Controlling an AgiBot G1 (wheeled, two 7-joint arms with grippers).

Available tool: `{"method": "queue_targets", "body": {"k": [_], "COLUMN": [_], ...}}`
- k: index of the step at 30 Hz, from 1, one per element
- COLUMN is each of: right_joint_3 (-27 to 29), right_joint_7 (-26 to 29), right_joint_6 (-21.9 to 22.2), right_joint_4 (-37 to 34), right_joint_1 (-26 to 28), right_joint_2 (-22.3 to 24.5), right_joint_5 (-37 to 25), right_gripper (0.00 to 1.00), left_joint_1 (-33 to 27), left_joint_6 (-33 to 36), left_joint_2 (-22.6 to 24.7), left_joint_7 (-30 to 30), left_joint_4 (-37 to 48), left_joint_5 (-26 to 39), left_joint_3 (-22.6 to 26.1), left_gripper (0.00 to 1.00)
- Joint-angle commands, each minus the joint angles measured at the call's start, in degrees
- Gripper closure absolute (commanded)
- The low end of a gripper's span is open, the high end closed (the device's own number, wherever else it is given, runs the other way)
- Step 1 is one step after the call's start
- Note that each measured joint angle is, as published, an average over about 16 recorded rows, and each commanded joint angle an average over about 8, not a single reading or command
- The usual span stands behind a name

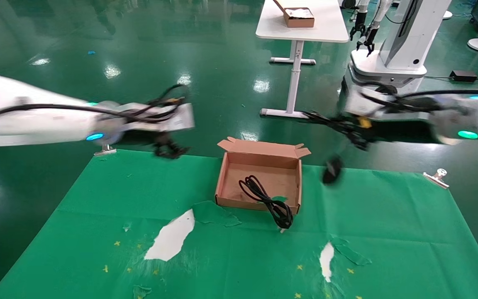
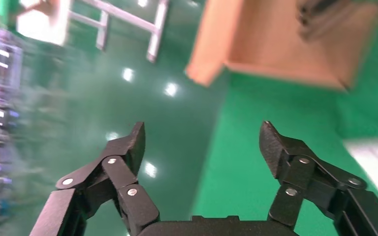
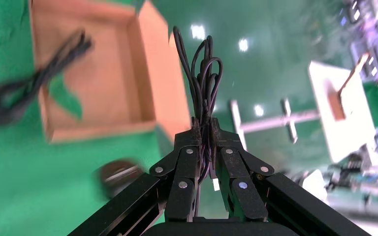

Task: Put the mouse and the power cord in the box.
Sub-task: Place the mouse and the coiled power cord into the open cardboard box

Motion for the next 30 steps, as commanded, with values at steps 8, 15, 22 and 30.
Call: {"method": "queue_targets", "body": {"k": [8,15,22,30], "right_joint_3": [-0.9,-0.7,-1.2,-3.2], "right_joint_7": [-6.0,-12.7,-17.9,-18.6], "right_joint_6": [8.0,8.8,8.5,13.1], "right_joint_4": [-10.1,-17.5,-21.5,-24.7], "right_joint_1": [2.6,5.4,5.6,3.7], "right_joint_2": [-11.3,-16.5,-18.6,-19.7], "right_joint_5": [-0.7,0.7,1.6,1.2], "right_gripper": [1.0,1.0,1.0,1.0], "left_joint_1": [-0.4,-0.5,-0.6,-0.7], "left_joint_6": [0.7,-0.6,-1.4,-1.8], "left_joint_2": [-6.6,-8.2,-9.0,-9.6], "left_joint_7": [-7.4,-13.0,-16.8,-19.5], "left_joint_4": [-10.1,-14.9,-17.8,-19.7], "left_joint_5": [3.0,6.4,8.8,10.6], "left_joint_3": [1.7,3.1,4.1,4.6], "left_gripper": [0.0,0.0,0.0,0.0]}}
